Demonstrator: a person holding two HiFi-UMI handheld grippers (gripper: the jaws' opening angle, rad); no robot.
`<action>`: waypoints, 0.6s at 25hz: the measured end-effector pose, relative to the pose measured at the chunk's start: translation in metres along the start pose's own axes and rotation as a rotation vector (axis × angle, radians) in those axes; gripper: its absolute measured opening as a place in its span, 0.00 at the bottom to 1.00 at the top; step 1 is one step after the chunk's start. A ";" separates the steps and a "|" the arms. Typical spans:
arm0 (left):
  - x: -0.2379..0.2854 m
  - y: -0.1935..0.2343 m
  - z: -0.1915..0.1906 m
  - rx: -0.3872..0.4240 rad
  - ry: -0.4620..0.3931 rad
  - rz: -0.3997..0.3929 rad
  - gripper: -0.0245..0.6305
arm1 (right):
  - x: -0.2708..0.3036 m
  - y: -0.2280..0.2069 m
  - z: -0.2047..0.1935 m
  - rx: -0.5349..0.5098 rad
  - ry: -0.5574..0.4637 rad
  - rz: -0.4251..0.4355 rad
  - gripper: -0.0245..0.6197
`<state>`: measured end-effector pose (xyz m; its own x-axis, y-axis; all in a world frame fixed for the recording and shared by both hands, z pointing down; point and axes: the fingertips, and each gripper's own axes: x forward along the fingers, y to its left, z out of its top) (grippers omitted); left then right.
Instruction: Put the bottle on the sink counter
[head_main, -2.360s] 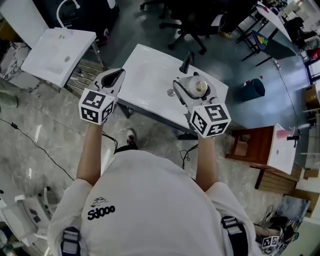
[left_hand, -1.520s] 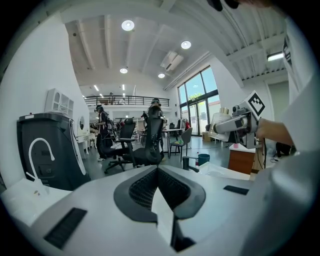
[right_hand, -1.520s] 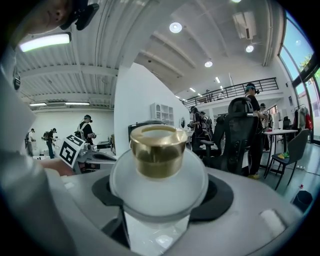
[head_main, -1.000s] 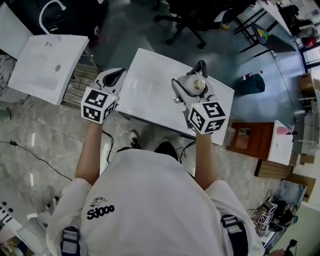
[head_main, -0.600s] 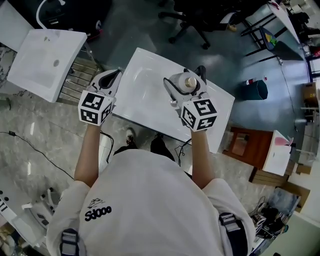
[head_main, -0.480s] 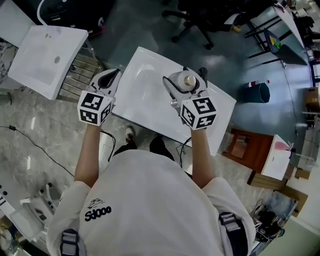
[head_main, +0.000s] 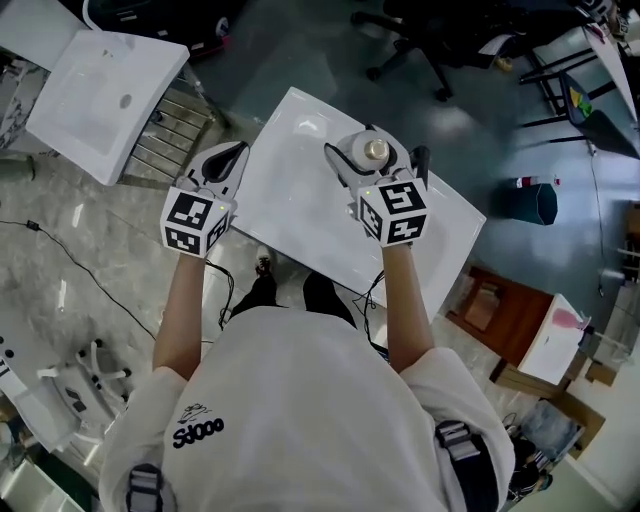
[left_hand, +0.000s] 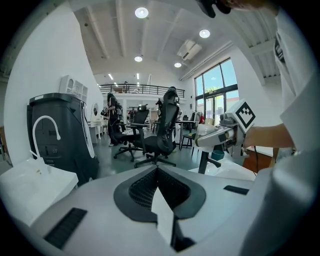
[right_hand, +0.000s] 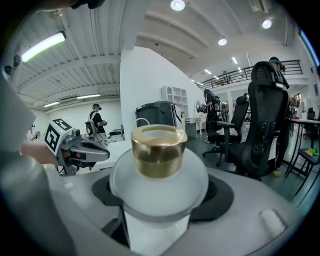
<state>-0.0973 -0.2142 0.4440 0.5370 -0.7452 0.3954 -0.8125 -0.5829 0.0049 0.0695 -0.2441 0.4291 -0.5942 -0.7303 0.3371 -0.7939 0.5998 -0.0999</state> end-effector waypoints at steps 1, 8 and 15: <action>0.001 0.000 -0.001 -0.002 0.001 0.004 0.05 | 0.005 -0.002 -0.003 0.002 0.006 0.004 0.58; 0.008 0.002 -0.019 -0.007 0.043 0.023 0.05 | 0.037 -0.016 -0.032 0.006 0.060 0.000 0.58; 0.012 0.008 -0.034 -0.042 0.056 0.028 0.05 | 0.078 -0.032 -0.068 0.037 0.109 0.001 0.58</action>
<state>-0.1048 -0.2169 0.4800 0.5016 -0.7408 0.4469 -0.8362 -0.5475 0.0310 0.0575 -0.2979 0.5218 -0.5789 -0.6885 0.4369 -0.7988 0.5864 -0.1344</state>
